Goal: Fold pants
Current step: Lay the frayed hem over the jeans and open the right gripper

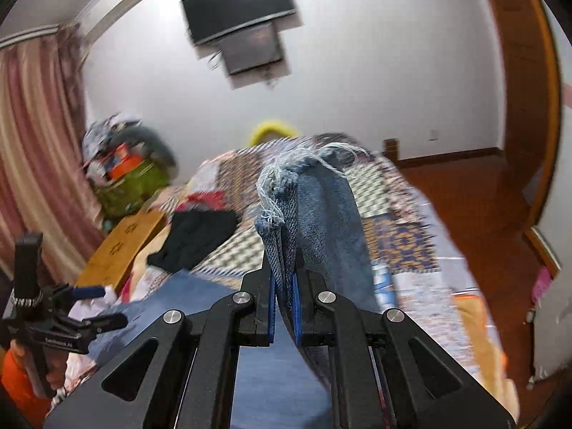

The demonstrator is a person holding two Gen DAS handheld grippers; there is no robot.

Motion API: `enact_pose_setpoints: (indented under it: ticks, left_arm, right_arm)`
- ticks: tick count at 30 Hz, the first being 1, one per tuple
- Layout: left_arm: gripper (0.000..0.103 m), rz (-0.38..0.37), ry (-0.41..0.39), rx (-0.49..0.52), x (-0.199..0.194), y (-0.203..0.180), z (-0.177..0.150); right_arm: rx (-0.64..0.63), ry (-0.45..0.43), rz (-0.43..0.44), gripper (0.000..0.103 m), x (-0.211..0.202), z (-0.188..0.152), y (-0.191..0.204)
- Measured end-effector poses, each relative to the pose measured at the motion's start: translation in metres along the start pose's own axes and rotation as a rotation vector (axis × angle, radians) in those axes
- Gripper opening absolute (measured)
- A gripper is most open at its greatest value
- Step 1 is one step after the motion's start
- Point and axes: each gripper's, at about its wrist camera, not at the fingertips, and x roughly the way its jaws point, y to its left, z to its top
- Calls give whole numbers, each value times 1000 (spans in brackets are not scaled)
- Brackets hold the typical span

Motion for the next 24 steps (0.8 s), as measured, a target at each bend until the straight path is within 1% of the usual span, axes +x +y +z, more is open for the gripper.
enact_pose_setpoints:
  ticks: [5,8,9,13,16,19,21,23,24]
  left_arm:
    - [103,33,21,-42,-2,25,-11]
    - [103,43,38,-67,0,35,-18]
    - [103,45,41,-71,1,36,-20]
    - [103,53,51,-73,5,36,-24]
    - [103,51,53,-64,7,32,-23]
    - [103,50,46,-46,8,24,-19]
    - [103,50,42,-34,8,20,-16]
    - [103,47,38,-24,9,15,-13]
    - [103,47,35,-19,9,12,-11]
  right_arm:
    - [-44,113,76,7,40,-23,33]
    - [-86,212,118,7,65,-43,51]
    - [-94,232,126,7,69,-47,54]
    - [-107,368,166,8,94,-74,65]
    - [-137,438,167,11,103,-88,72]
    - [-196,440,154,15,101,-98,81]
    - [-225,446,163,22,98,-98,86]
    - [-235,450,177,32,95,-97,87]
    - [-239,452,186,34,93,-94,86]
